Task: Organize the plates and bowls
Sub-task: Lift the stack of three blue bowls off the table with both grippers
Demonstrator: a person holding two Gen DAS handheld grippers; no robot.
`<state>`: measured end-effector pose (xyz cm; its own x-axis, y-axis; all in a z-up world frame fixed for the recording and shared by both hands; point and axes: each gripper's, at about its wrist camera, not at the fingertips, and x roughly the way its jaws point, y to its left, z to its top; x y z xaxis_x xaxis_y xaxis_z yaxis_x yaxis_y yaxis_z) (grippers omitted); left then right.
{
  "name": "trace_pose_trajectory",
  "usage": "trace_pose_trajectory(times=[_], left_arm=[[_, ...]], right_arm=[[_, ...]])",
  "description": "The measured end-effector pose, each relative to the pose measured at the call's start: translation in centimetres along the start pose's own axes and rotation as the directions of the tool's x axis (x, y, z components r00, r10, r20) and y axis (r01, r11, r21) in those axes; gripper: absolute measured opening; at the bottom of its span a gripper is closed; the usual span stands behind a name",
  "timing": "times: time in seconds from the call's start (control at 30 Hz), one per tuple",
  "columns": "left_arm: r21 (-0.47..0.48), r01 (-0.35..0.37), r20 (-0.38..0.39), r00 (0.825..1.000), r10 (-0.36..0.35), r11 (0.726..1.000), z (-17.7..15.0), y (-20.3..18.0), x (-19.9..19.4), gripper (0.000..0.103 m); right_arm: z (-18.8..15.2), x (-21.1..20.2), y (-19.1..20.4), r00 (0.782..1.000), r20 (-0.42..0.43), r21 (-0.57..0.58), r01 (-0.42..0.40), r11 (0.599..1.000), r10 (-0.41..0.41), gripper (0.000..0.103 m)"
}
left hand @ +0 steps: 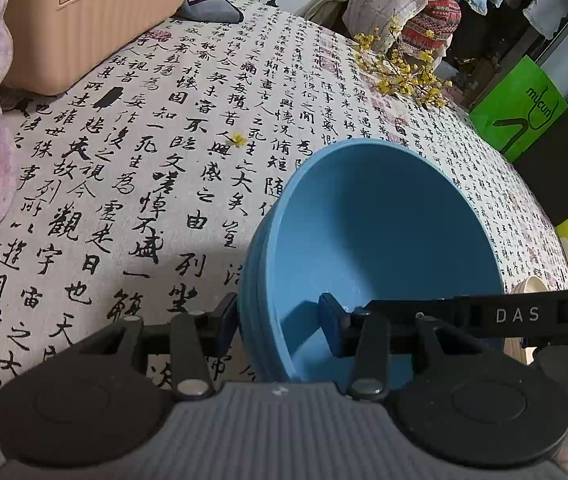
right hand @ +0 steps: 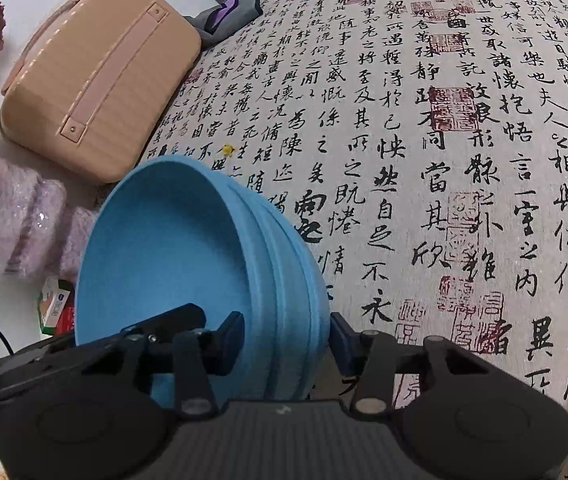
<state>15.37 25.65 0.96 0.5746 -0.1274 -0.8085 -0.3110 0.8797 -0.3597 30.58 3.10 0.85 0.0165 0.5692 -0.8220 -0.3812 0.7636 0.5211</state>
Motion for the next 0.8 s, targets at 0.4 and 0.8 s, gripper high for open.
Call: trace_pose_trajectory(times=[0.4,0.8], left_arm=[[-0.025,0.011,-0.001,1.0,-0.011,1.0,-0.2,0.4,0.1,0.044],[-0.038,0.008,-0.001,1.0,-0.008,0.999,-0.7,0.1,0.0,0.045]], right_arm=[[-0.7,0.4,0.0,1.0,0.014,0.047,-0.016,0.999,0.016,0.052],[-1.3,0.3,-0.4,0.999,0.016,0.117,-0.031,0.993,0.029,0.05]])
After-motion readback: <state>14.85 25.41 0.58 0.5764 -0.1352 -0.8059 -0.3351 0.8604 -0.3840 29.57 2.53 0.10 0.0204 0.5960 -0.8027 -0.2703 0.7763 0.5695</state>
